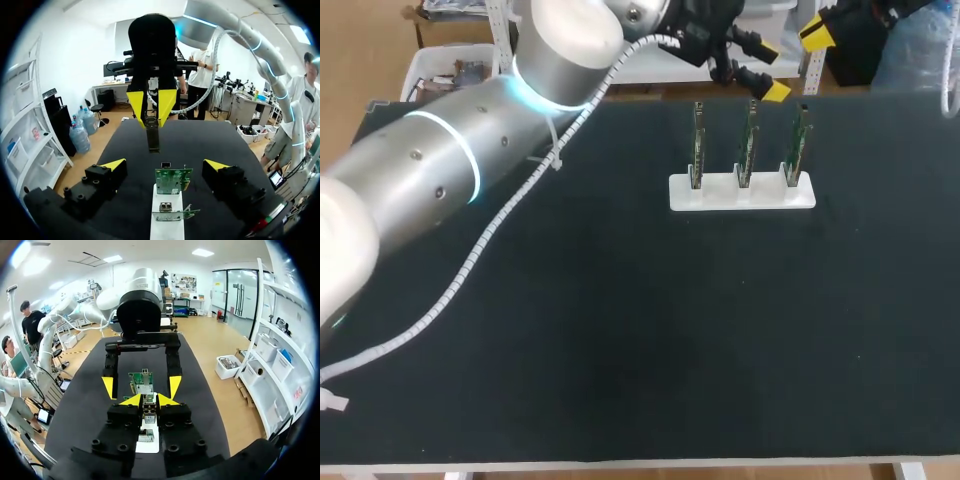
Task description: Pick up the optical module with the left hand, and insert it into the network port with the right hand.
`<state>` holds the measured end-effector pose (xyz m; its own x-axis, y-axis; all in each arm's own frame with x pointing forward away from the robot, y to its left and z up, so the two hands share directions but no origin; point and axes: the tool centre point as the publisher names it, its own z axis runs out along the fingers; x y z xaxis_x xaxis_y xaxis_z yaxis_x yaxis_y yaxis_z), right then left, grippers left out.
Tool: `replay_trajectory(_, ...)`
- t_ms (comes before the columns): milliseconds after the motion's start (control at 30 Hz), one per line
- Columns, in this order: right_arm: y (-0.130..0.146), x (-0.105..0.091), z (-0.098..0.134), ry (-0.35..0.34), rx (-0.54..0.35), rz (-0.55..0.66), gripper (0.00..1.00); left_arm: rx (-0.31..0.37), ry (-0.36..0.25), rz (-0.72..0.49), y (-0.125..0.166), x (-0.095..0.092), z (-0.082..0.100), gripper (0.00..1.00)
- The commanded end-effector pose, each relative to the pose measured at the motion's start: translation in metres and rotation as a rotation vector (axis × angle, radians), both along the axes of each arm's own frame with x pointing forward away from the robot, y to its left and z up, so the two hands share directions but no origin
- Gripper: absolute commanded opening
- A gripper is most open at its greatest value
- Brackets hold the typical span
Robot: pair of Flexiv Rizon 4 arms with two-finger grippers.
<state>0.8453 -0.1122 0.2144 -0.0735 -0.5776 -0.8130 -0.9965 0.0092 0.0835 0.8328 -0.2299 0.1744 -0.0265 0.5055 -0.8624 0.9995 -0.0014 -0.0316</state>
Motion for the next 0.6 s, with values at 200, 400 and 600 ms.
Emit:
replay_trajectory(200,-0.0006,0.0085,0.0010,0.187,0.022,0.262,0.00,0.008,0.180,-0.306,-0.0042,0.0106,-0.0007,1.00)
replay_trajectory(400,-0.0017,0.0080,0.0010,0.187,0.021,0.260,0.00,0.009,0.181,-0.307,-0.0064,0.0094,-0.0012,1.00)
replay_trajectory(600,-0.0022,0.0073,0.0009,0.186,0.024,0.258,0.00,0.014,0.183,-0.304,-0.0071,0.0089,-0.0015,1.00)
